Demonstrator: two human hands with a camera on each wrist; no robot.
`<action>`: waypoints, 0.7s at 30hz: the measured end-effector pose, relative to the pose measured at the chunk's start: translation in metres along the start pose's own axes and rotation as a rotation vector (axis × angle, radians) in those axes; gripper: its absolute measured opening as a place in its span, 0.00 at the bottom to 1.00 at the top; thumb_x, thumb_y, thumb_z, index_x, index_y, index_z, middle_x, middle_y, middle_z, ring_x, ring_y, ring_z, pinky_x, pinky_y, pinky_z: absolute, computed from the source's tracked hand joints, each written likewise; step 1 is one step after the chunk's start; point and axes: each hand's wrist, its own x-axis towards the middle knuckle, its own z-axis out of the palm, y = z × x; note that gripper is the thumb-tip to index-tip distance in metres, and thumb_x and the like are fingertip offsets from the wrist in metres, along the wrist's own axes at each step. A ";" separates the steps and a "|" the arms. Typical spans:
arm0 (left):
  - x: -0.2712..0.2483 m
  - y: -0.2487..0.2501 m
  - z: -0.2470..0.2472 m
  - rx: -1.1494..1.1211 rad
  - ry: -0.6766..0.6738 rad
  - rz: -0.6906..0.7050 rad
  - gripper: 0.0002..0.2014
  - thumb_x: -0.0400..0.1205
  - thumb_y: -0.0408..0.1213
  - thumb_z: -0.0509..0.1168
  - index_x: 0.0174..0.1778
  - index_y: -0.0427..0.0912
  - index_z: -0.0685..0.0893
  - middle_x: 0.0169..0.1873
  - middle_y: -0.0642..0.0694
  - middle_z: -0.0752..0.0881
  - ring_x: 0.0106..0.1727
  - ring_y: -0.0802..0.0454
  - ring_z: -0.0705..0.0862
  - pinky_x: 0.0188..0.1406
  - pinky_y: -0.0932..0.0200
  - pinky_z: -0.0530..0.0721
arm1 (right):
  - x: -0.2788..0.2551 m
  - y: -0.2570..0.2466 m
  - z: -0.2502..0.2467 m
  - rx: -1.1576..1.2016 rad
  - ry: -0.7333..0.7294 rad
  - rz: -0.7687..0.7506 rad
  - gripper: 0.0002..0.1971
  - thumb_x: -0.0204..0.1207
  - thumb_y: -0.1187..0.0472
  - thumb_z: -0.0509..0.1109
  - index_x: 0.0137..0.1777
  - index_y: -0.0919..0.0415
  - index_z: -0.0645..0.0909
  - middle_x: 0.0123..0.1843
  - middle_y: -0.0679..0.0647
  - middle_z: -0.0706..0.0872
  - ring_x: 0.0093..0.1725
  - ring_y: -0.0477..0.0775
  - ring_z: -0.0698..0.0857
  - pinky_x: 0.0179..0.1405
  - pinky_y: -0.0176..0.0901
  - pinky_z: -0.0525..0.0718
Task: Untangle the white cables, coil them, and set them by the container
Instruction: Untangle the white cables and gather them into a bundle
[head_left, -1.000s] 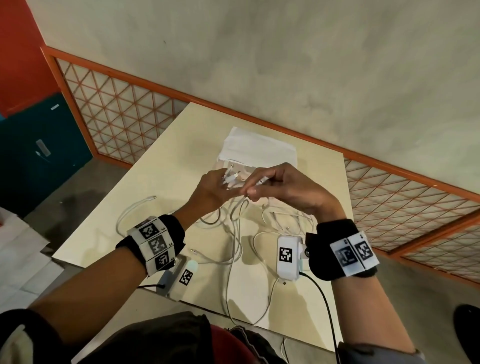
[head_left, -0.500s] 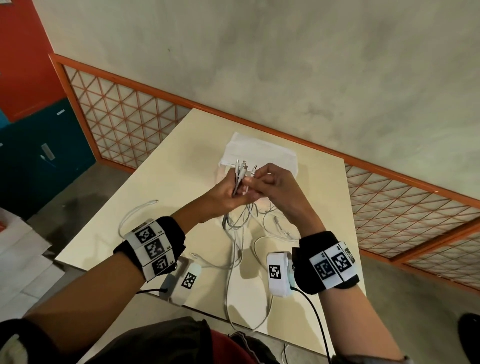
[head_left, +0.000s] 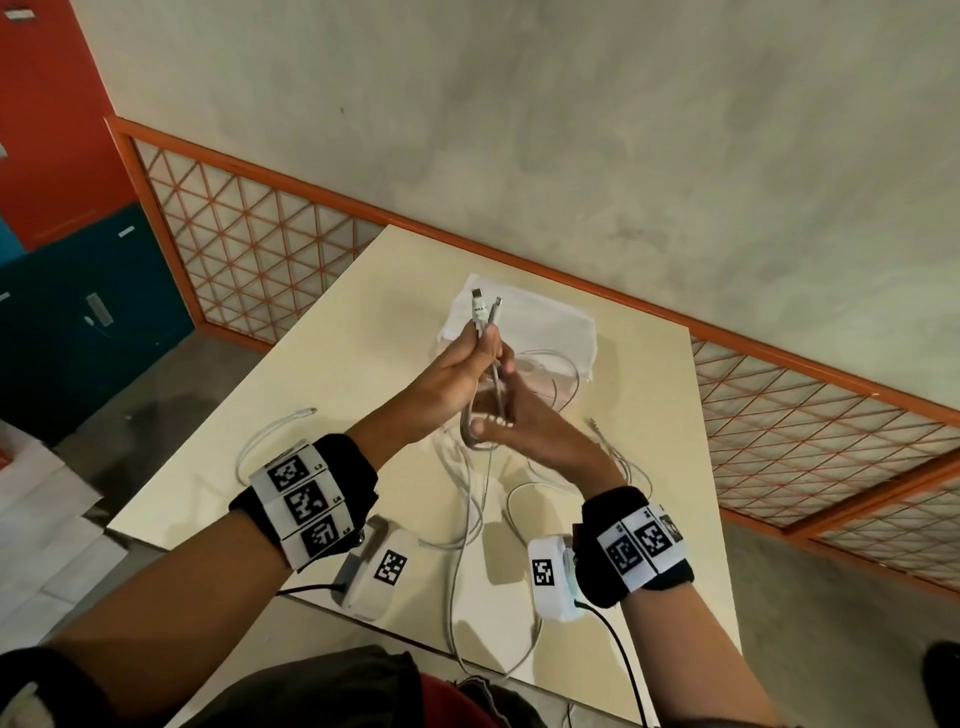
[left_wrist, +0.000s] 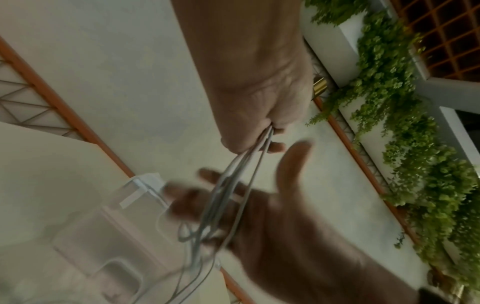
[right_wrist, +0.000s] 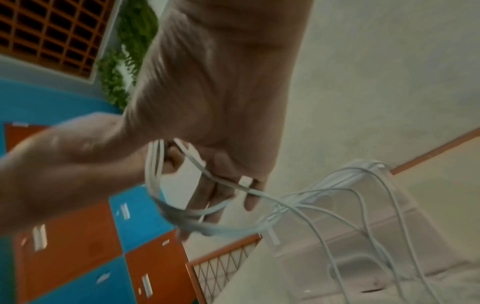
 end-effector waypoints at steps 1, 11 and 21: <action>0.003 0.006 0.000 0.018 0.019 0.024 0.15 0.87 0.45 0.44 0.37 0.49 0.69 0.35 0.51 0.76 0.39 0.63 0.76 0.51 0.67 0.71 | 0.002 0.006 0.003 -0.113 -0.075 0.043 0.37 0.67 0.42 0.77 0.73 0.52 0.66 0.63 0.44 0.85 0.65 0.40 0.81 0.72 0.46 0.76; 0.007 0.022 -0.013 -0.222 0.143 0.035 0.16 0.89 0.43 0.44 0.34 0.46 0.63 0.18 0.58 0.65 0.19 0.63 0.59 0.17 0.69 0.60 | 0.006 0.045 -0.014 -0.912 0.044 0.230 0.20 0.77 0.39 0.63 0.39 0.55 0.83 0.38 0.52 0.88 0.53 0.55 0.84 0.72 0.55 0.56; -0.012 -0.006 -0.038 0.502 -0.161 -0.257 0.34 0.59 0.46 0.83 0.60 0.45 0.82 0.54 0.53 0.87 0.45 0.60 0.81 0.47 0.67 0.81 | -0.009 0.050 -0.029 -0.075 0.165 0.085 0.10 0.75 0.64 0.72 0.38 0.73 0.87 0.19 0.54 0.84 0.18 0.43 0.81 0.29 0.36 0.80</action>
